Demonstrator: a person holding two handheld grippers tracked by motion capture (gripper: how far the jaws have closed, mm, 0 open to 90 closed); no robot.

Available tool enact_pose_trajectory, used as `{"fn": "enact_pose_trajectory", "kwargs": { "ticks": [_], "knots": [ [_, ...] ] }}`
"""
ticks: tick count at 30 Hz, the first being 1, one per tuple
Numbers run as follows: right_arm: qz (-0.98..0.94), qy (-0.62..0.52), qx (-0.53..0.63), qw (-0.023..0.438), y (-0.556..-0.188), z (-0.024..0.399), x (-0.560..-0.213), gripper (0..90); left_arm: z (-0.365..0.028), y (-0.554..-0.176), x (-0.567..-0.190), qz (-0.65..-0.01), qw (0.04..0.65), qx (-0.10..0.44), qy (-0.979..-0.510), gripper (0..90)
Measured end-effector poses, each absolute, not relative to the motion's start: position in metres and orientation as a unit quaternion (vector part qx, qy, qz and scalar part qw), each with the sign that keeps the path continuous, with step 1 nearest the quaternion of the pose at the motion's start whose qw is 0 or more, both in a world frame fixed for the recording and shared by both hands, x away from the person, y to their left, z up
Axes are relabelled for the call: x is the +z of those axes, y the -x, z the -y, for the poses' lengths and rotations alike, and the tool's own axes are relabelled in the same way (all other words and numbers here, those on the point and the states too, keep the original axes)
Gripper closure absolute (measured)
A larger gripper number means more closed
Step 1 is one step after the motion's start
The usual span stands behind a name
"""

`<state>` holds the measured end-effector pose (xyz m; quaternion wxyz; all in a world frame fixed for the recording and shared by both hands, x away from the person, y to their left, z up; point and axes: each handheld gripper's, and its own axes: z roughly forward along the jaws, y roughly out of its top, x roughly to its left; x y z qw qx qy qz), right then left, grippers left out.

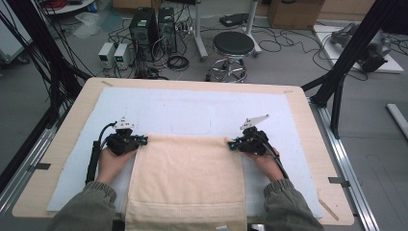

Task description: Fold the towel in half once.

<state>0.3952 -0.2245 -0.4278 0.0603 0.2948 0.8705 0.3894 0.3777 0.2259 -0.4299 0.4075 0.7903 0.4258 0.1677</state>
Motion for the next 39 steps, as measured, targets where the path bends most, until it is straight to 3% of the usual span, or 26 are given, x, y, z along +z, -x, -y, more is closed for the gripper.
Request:
{"fn": "enact_pose_trajectory", "kwargs": {
  "ticks": [5, 12, 14, 15, 16, 18, 27, 34, 39],
  "knots": [
    [-0.852, -0.315, 0.405, 0.11, -0.425, 0.224, -0.396, 82.3, -0.22, -0.407, -0.407, -0.447, 0.405, 0.199, -0.773, 85.1],
    [-0.834, -0.32, 0.42, 0.161, -0.457, 0.22, -0.344, 81.5, -0.218, -0.436, -0.343, -0.433, 0.422, 0.251, -0.755, 84.7],
    [-0.826, -0.329, 0.431, 0.155, -0.462, 0.221, -0.339, 69.4, -0.215, -0.439, -0.342, -0.435, 0.417, 0.266, -0.752, 76.9],
    [-0.823, -0.335, 0.433, 0.152, -0.463, 0.222, -0.341, 61.6, -0.216, -0.44, -0.344, -0.438, 0.411, 0.259, -0.756, 65.2],
    [-0.821, -0.343, 0.434, 0.141, -0.464, 0.223, -0.343, 53.3, -0.218, -0.441, -0.346, -0.44, 0.409, 0.242, -0.762, 59.6],
    [-0.825, -0.355, 0.426, 0.114, -0.463, 0.226, -0.349, 45.6, -0.221, -0.438, -0.352, -0.434, 0.416, 0.227, -0.766, 57.6],
    [-0.824, -0.335, 0.449, 0.082, -0.425, 0.242, -0.357, 31.0, -0.234, -0.402, -0.369, -0.405, 0.452, 0.203, -0.769, 50.7],
    [-0.838, -0.299, 0.445, 0.102, -0.379, 0.248, -0.356, 26.8, -0.237, -0.359, -0.376, -0.366, 0.477, 0.205, -0.772, 46.4],
    [-0.849, -0.284, 0.43, 0.116, -0.347, 0.25, -0.363, 25.4, -0.238, -0.328, -0.382, -0.351, 0.485, 0.209, -0.773, 37.8]
  ]
}}
